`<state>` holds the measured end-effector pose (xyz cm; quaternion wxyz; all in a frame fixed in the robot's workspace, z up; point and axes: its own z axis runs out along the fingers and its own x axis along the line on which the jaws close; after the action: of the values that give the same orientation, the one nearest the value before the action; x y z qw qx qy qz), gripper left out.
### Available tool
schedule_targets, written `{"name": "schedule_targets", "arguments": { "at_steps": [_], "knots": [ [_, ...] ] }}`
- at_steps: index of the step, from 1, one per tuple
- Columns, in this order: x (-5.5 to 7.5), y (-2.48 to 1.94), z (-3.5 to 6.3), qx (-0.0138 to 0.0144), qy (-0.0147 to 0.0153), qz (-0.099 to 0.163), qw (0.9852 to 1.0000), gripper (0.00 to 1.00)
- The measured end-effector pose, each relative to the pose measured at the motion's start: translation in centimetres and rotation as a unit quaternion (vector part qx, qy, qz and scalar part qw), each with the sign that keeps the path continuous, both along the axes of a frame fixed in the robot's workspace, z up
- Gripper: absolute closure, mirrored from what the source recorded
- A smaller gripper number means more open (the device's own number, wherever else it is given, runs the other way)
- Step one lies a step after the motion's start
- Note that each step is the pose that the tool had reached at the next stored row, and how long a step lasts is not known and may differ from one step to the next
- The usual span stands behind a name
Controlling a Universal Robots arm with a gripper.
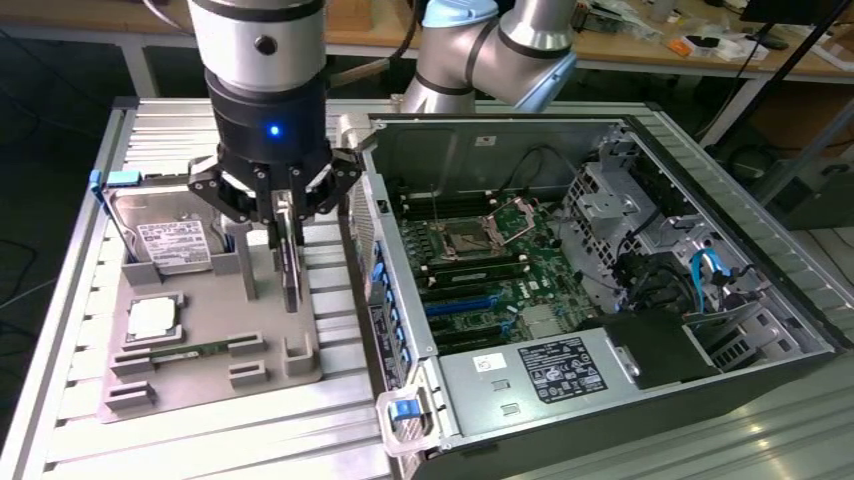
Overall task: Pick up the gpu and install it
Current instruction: 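Pick up the gpu and move the gpu toward the slot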
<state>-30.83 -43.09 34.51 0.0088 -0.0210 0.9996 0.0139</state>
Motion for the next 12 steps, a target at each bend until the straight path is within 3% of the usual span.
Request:
{"name": "schedule_targets", "arguments": {
  "at_steps": [3,12],
  "knots": [
    [0.0,0.00,2.00,-0.0014,0.0001,0.000,1.0000,0.73],
    [0.0,0.00,6.16,-0.0044,0.0000,0.000,1.0000,0.73]
  ]
}}
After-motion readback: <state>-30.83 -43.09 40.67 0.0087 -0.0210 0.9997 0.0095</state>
